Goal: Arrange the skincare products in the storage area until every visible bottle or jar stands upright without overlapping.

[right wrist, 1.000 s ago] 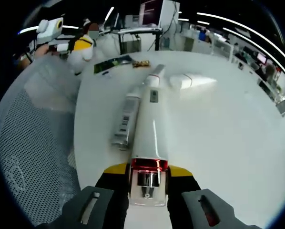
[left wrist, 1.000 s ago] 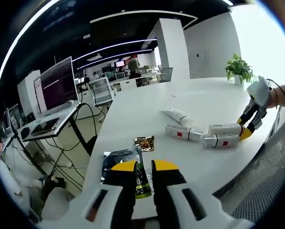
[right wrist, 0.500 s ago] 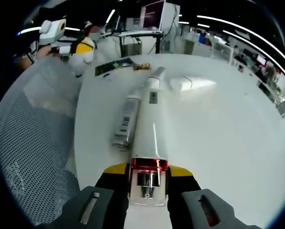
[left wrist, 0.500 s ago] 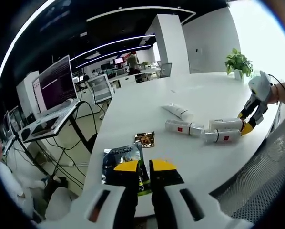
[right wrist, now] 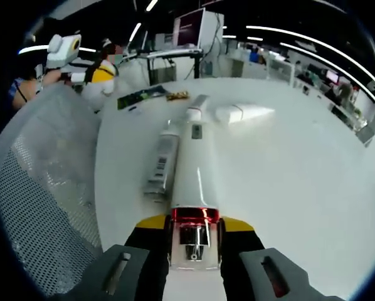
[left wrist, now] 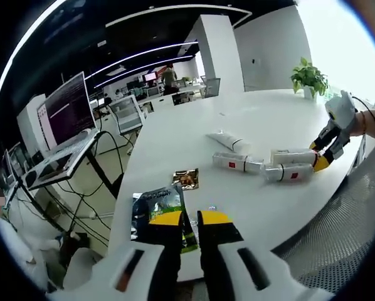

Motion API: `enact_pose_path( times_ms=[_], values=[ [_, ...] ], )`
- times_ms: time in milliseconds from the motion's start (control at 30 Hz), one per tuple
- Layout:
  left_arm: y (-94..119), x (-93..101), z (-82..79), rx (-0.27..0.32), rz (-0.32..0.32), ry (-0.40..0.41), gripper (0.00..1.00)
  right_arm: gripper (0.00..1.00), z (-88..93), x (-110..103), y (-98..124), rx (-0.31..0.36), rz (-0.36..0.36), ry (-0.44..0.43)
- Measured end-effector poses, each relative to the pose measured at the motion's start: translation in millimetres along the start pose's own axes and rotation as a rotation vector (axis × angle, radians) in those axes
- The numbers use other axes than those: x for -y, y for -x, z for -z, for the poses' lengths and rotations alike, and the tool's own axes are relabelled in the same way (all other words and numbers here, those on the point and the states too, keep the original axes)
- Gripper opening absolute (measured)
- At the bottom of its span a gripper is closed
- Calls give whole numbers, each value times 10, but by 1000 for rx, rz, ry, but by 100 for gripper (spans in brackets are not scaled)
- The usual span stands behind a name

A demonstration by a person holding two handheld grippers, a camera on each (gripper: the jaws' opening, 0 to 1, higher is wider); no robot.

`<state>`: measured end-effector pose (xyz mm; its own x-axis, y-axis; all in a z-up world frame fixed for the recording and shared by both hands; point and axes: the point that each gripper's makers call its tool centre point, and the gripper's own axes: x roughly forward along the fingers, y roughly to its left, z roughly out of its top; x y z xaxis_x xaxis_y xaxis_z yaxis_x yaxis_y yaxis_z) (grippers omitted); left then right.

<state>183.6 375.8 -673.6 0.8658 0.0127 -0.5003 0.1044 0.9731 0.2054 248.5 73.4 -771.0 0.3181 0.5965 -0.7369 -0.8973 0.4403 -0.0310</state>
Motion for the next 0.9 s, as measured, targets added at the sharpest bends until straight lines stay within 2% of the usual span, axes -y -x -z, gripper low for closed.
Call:
enact_pose_path(
  times_ms=[100,200,267,333,400,467,533,567,600,633,733,767,800,900],
  values=[
    [-3,36,-22,9,21,-20,8,26,-3,0,-2,0,-10,9],
    [-16,86,-114,11,53,30,11,27,-1,-6,9,30,-20,37],
    [8,113,-156,15,47,35,15,27,27,-7,31,43,-30,50],
    [41,183,-216,-1,24,38,14,27,35,6,44,54,-39,73],
    [52,293,-304,-1,14,25,13,28,44,21,51,64,-39,84],
    [14,416,-392,-25,18,14,14,28,60,52,61,77,-37,85],
    [-30,628,-560,-4,38,-22,14,28,52,94,54,119,-38,10],
    [-65,754,-664,37,66,-45,14,29,19,120,65,161,-42,64],
    [-121,968,-785,95,126,-77,14,29,25,126,70,169,-49,53],
    [-162,1089,-835,117,161,-96,17,29,19,126,44,169,-52,58],
    [-333,1459,-855,97,304,-128,23,29,-4,119,33,145,-57,66],
    [-354,1499,-858,96,325,-137,23,29,-3,119,28,139,-61,70],
    [-431,1597,-861,98,386,-158,23,29,-1,117,29,136,-62,71],
    [-622,1665,-805,68,452,-207,22,29,3,111,19,124,-55,62]
  ],
)
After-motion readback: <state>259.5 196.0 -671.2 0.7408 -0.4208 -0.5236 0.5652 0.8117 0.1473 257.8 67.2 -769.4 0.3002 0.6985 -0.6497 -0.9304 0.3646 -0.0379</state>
